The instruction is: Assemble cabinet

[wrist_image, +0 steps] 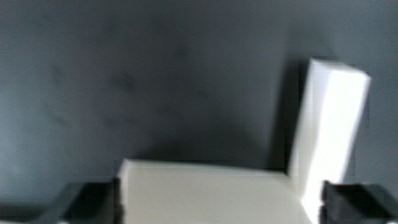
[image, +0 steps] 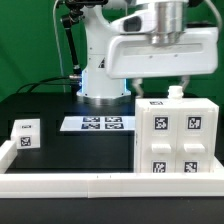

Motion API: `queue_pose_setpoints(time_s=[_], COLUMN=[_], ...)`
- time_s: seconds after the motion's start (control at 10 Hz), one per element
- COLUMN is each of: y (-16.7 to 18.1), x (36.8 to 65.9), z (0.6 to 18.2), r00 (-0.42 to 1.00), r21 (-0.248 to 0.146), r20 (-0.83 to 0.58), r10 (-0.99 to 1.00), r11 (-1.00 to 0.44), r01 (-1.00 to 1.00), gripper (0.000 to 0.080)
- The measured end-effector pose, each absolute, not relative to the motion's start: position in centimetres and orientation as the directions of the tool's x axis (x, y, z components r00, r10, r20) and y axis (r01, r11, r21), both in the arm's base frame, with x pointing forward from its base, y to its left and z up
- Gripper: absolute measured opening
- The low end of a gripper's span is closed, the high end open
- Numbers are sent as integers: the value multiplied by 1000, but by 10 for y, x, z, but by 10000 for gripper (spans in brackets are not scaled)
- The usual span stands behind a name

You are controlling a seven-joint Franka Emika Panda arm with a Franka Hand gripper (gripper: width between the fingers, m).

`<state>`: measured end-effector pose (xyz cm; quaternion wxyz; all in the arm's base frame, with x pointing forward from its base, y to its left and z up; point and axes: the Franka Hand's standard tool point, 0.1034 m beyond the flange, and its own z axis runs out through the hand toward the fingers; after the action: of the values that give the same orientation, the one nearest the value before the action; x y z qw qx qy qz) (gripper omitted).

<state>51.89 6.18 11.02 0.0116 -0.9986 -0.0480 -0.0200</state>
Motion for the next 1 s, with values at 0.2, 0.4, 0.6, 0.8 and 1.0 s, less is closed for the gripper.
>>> queue_pose_setpoints(time_s=[0.2, 0.4, 0.6, 0.8, 1.0], y=[14, -24, -25, -26, -67], x=[509, 506, 507, 507, 495], z=[104, 100, 98, 98, 95], r00=[990, 985, 983, 983, 973], r21=[-9, -7, -6, -6, -33], r20=[19, 21, 33, 33, 25], r10=[141, 171, 178, 179, 231], r11=[-990, -985, -984, -984, -972], r01=[141, 171, 178, 179, 232], gripper=[763, 789, 798, 797, 797])
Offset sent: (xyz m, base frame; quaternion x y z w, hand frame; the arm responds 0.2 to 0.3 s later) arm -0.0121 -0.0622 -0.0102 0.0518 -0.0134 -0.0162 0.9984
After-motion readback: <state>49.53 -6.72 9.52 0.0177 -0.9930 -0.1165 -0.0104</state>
